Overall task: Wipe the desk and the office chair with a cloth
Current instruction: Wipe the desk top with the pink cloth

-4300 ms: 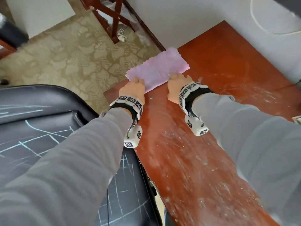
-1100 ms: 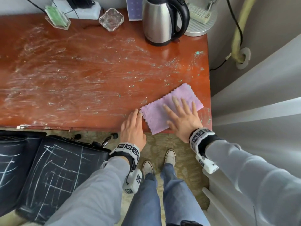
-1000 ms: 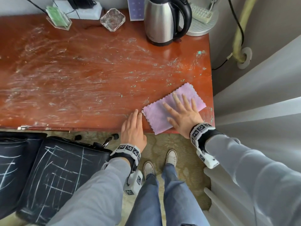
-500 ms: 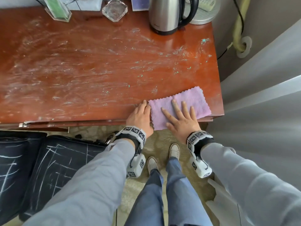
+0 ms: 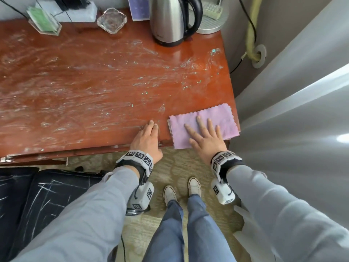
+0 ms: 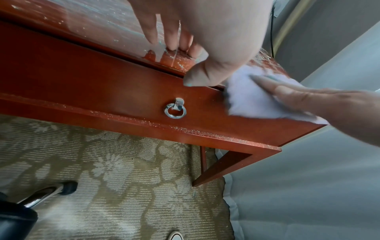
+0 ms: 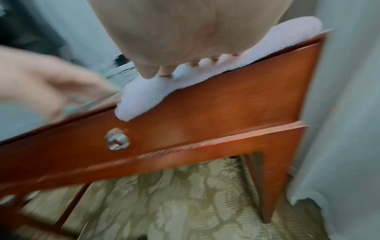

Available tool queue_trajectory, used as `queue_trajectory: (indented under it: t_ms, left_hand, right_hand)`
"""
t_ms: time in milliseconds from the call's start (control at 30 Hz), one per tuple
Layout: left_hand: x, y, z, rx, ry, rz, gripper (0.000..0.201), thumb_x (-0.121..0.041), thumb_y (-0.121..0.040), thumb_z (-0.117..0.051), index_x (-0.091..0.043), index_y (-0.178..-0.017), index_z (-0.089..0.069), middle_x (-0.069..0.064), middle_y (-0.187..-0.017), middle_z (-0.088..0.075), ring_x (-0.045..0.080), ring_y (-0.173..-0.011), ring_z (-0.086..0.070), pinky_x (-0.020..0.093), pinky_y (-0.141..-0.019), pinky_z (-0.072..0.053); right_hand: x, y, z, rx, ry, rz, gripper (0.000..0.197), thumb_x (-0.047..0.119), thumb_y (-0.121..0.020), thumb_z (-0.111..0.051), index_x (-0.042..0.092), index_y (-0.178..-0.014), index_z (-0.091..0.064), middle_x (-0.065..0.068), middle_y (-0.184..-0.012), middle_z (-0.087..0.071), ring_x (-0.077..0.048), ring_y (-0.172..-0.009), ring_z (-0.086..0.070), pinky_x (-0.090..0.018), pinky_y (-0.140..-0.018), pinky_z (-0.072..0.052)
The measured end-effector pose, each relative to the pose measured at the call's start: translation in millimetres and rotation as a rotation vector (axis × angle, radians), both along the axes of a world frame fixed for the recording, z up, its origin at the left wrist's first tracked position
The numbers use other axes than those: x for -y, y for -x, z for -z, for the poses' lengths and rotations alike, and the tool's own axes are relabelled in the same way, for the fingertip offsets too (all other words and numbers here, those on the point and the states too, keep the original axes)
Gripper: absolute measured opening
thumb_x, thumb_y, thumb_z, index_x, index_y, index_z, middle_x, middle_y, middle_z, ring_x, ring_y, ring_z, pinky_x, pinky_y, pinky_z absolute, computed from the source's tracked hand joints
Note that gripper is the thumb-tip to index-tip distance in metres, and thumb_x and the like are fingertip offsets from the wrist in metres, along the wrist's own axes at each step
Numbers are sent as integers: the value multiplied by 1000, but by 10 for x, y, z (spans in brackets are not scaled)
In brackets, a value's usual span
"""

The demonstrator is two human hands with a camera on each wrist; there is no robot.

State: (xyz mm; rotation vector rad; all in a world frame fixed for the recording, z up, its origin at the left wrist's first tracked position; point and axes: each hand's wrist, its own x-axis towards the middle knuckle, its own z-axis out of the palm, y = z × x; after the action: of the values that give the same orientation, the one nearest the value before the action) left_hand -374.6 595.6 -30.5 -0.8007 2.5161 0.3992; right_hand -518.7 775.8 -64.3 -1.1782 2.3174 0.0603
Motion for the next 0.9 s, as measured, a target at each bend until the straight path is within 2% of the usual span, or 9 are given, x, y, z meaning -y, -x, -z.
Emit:
queue_trajectory:
  t_ms: [133, 300, 367, 500, 600, 667, 767, 833, 900]
  left_hand:
    - [-51, 53, -9, 37, 20, -4, 90, -25, -91, -62, -12, -161, -5, 3, -169, 3, 25, -154, -10, 35, -126, -12]
    - [-62, 111, -6, 54, 19, -44, 88, -25, -90, -62, -9, -160, -10, 6, -169, -1, 26, -154, -12, 36, -126, -11]
    - [-56, 134, -17, 60, 14, -61, 88, -25, -90, -63, -10, -160, -12, 5, -169, -2, 25, -154, -14, 36, -126, -13]
    - [-63, 153, -46, 82, 12, -74, 88, -20, -88, -63, -15, -160, -14, -1, -168, -3, 27, -150, -24, 34, -121, -25]
    - [-81, 167, -67, 75, 22, -97, 87, -20, -86, -64, -18, -159, -17, -4, -167, -7, 26, -145, -33, 34, -113, -36]
    - [-94, 184, -73, 71, 36, -96, 86, -21, -86, -64, -17, -158, -19, -3, -167, -10, 26, -142, -36, 34, -112, -37]
    - [-119, 215, -77, 68, 35, -129, 81, -24, -89, -62, -14, -158, -21, 0, -167, -11, 27, -146, -32, 35, -116, -31]
    - [-125, 231, -72, 71, 8, -158, 80, -26, -90, -60, -15, -158, -20, 0, -168, -9, 26, -148, -29, 36, -117, -31]
    - [-94, 230, -67, 87, -27, -174, 84, -22, -88, -61, -19, -159, -17, -5, -168, -5, 25, -146, -33, 37, -113, -38]
  right_hand:
    - [-207, 382, -15, 3, -26, 249, 56, 59, -101, -8, 49, -152, 14, 0, -160, 32, -38, -148, 22, -58, -119, 8]
    - [109, -254, -45, 57, 11, -186, 57, 57, -102, -10, 46, -152, 17, -4, -157, 36, -40, -144, 28, -60, -118, 11]
    - [47, -157, -40, 45, 22, -272, 56, 53, -103, -12, 48, -152, 14, 0, -159, 32, -37, -146, 27, -56, -119, 12]
    - [-299, 592, 8, -3, -2, 14, 55, 53, -102, -10, 51, -150, 16, 1, -160, 30, -36, -149, 19, -58, -120, 6]
    - [-324, 693, 9, -4, -16, 135, 56, 58, -101, -8, 51, -149, 19, 1, -159, 34, -37, -148, 23, -60, -118, 6]
    - [-172, 417, -28, -4, -26, 50, 57, 58, -100, -6, 48, -149, 22, -3, -157, 36, -39, -146, 25, -62, -117, 8]
    - [0, -48, -55, 29, -19, -258, 59, 55, -103, -12, 46, -150, 21, -4, -156, 37, -39, -145, 28, -62, -117, 11]
    - [-1, -8, -67, 35, -14, -386, 58, 52, -104, -14, 48, -150, 20, 0, -157, 37, -36, -145, 29, -59, -118, 12]
    - [-49, 306, -64, 9, -14, -371, 56, 50, -104, -13, 49, -149, 21, 3, -158, 35, -33, -147, 26, -57, -119, 10]
